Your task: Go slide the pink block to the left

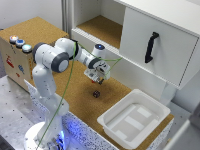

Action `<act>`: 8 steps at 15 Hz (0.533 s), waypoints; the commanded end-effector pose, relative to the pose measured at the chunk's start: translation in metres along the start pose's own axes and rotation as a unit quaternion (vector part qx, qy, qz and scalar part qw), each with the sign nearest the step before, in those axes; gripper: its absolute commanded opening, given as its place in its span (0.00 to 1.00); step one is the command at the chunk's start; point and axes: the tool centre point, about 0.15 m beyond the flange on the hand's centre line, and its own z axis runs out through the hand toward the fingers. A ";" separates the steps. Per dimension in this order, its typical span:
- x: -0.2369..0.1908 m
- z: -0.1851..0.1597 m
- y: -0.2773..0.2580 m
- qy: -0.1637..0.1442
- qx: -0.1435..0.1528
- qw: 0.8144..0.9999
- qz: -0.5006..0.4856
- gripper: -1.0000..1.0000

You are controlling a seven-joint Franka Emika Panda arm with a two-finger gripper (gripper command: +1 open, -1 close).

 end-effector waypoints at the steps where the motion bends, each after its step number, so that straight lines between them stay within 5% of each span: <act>1: -0.008 -0.034 0.002 -0.008 0.024 1.000 0.012 0.00; 4: -0.020 -0.070 0.013 0.022 0.010 1.000 0.015 0.00; 5: -0.022 -0.084 0.015 0.027 0.000 1.000 0.013 1.00; 8: -0.035 -0.127 0.009 0.066 -0.038 0.997 -0.007 1.00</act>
